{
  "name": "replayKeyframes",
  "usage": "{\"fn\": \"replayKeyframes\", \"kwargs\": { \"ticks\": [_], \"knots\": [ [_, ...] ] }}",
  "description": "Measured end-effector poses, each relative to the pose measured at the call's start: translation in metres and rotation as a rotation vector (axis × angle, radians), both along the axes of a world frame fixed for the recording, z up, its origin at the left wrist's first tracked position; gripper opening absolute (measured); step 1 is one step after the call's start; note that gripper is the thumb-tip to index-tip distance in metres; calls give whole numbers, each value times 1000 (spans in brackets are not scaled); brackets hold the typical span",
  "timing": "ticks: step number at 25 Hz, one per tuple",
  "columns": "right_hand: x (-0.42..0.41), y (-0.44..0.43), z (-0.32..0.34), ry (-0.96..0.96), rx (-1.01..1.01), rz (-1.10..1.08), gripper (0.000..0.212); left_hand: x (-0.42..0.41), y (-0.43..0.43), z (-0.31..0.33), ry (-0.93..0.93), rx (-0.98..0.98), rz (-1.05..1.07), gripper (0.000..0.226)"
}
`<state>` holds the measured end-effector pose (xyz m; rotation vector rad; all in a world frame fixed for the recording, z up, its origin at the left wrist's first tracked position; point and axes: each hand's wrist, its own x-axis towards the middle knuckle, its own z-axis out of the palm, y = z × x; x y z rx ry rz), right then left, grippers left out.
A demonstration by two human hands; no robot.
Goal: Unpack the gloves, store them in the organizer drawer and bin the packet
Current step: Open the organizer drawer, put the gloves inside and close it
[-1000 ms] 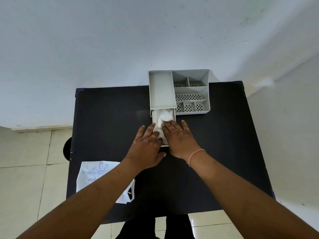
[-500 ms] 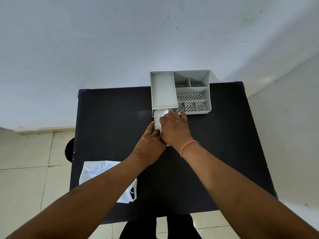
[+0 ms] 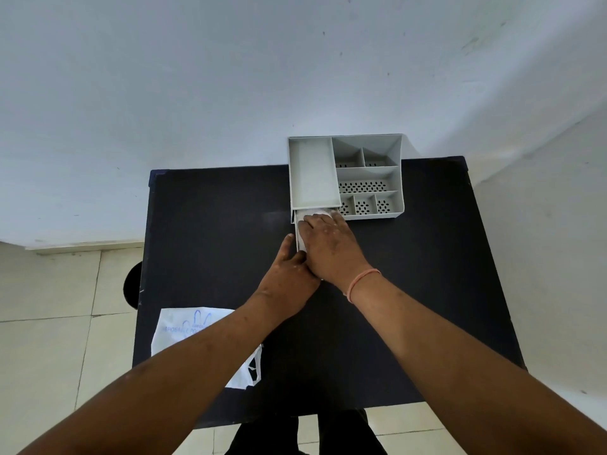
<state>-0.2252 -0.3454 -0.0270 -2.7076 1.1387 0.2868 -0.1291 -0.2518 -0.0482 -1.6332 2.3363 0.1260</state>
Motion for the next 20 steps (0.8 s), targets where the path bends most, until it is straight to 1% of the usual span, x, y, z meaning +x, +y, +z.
{"fn": "replayKeyframes", "kwargs": {
  "ticks": [2,4,6,7,8,10,11,12,13,15,17,18,20],
  "knots": [
    [2,-1,-5,-12,-9,13,50,-1,0,1,-12,33,15,54],
    [0,-7,-9,73,37,-12,60,-1,1,1,-14,39,28,51],
    [-2,-16,-9,175,90,24,67,-1,1,1,8,51,44,46],
    [-2,-18,-7,182,120,44,68,-1,1,1,28,50,60,44],
    [-3,-18,-3,132,158,37,67,0,1,2,57,42,77,44],
    [-13,-16,3,-111,232,-107,57,2,-3,4,142,5,113,44],
    [-22,-12,5,-248,220,-203,52,5,-4,5,182,-13,127,43],
    [-34,-7,6,-341,173,-273,49,9,-7,6,212,-29,136,41],
    [-46,-1,6,-342,114,-299,48,13,-9,5,233,-49,141,38],
    [-65,9,6,-181,51,-254,53,20,-14,2,258,-84,126,33],
    [-74,11,2,-21,52,-157,62,23,-17,-3,262,-115,94,27],
    [-77,9,0,11,29,-121,62,24,-18,-5,255,-132,83,25],
    [-79,6,-5,-13,-67,-61,54,26,-19,-8,227,-180,79,24]
  ]
}}
